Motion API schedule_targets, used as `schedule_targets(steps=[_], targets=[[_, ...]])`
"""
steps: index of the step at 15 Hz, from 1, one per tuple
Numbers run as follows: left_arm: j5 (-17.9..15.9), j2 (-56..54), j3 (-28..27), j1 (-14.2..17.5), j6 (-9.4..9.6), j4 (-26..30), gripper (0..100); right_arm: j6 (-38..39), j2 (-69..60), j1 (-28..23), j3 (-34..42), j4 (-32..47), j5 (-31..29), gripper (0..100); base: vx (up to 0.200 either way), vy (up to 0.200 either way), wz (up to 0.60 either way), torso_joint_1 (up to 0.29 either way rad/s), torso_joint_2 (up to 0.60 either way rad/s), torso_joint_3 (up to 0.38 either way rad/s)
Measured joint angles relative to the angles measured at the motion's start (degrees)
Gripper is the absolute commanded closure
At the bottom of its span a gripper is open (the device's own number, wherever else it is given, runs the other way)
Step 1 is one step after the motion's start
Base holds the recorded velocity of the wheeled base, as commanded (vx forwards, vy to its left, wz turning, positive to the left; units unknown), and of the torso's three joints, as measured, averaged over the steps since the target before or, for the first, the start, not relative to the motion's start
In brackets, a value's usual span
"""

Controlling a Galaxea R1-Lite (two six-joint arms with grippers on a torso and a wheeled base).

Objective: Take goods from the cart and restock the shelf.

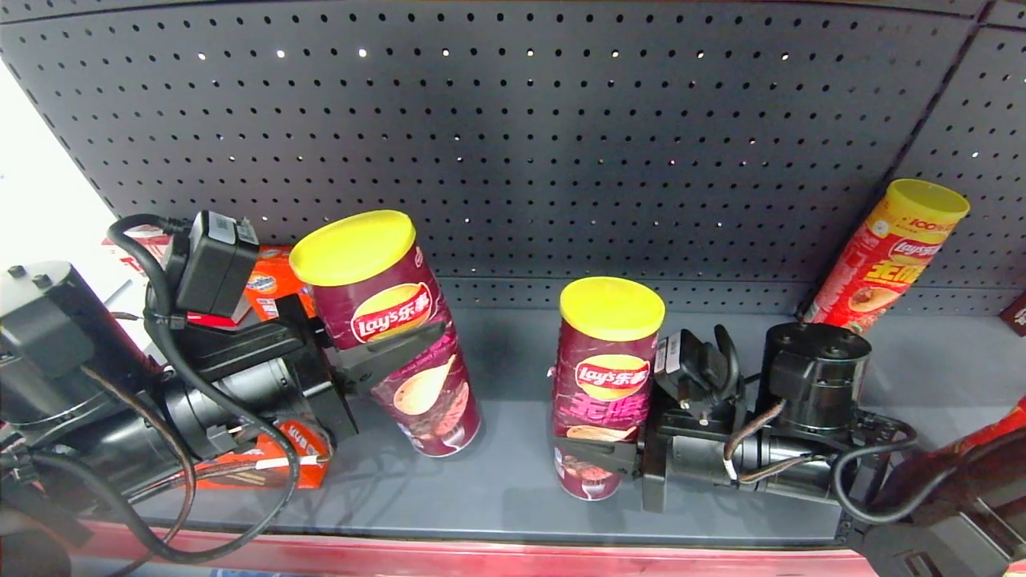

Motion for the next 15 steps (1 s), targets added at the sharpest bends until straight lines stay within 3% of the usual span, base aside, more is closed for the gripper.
schedule_targets(steps=[15], targets=[[-0.2,-0.1,0.0,0.0,0.09,-0.1,100,0.0,-7.3,0.1,10.3,-0.4,-1.2,0,0.0,0.0,0.0,0.0,0.0,0.0]])
